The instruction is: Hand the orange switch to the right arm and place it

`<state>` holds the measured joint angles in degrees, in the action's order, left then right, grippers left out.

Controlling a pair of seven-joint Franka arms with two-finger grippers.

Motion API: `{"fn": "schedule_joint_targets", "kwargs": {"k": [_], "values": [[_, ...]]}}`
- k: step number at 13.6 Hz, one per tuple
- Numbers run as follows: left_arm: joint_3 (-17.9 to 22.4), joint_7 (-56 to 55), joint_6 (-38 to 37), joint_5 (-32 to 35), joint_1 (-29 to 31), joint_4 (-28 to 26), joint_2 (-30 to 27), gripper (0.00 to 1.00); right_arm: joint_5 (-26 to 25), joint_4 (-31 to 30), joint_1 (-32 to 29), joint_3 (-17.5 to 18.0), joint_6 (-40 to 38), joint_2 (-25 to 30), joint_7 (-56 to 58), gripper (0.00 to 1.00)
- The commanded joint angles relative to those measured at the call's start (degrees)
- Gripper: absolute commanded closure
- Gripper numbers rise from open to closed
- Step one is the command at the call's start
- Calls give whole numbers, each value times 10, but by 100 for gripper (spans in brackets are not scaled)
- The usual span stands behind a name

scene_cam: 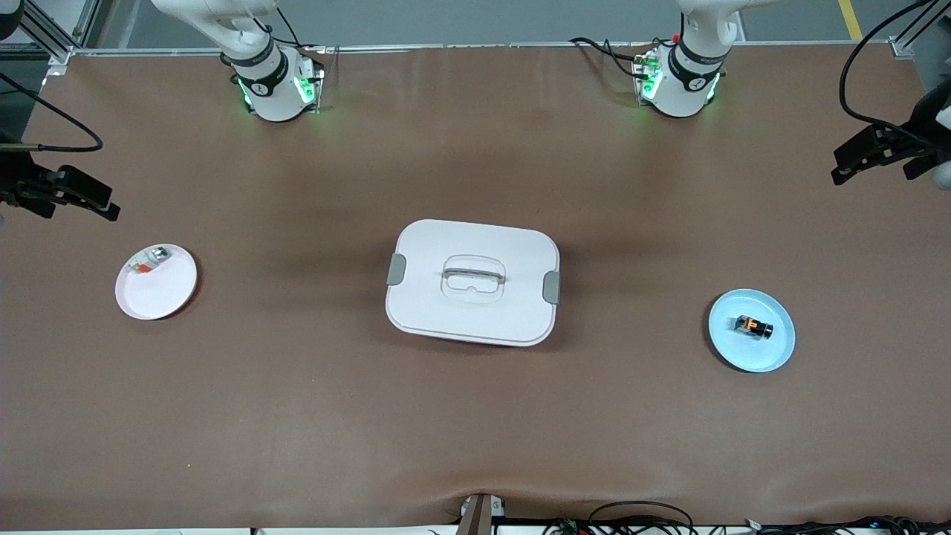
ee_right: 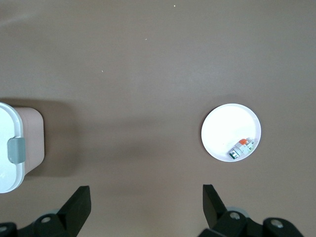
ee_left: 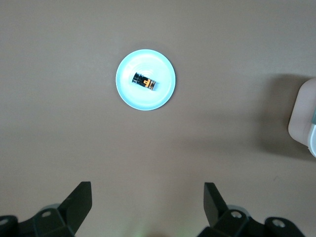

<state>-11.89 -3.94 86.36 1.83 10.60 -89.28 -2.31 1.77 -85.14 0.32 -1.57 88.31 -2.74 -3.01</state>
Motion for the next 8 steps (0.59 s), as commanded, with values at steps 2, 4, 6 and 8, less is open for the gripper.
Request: {"fn": "schedule_joint_targets", "kwargs": {"k": [2,4,6,8], "values": [[-1,-1,-5,-6,6,11,28,0,-4,5,-10,7,1,4,-4,0],[-1,4,-3,-2,7,16,33,0,-4,5,-12,7,0,4,-3,0],[-1,5,27,-1,23,10,38,0,-5,4,-12,6,0,3,-1,0],[-1,5,70,-1,26,-19,40,0,-4,4,-13,6,1,3,-2,0]]}}
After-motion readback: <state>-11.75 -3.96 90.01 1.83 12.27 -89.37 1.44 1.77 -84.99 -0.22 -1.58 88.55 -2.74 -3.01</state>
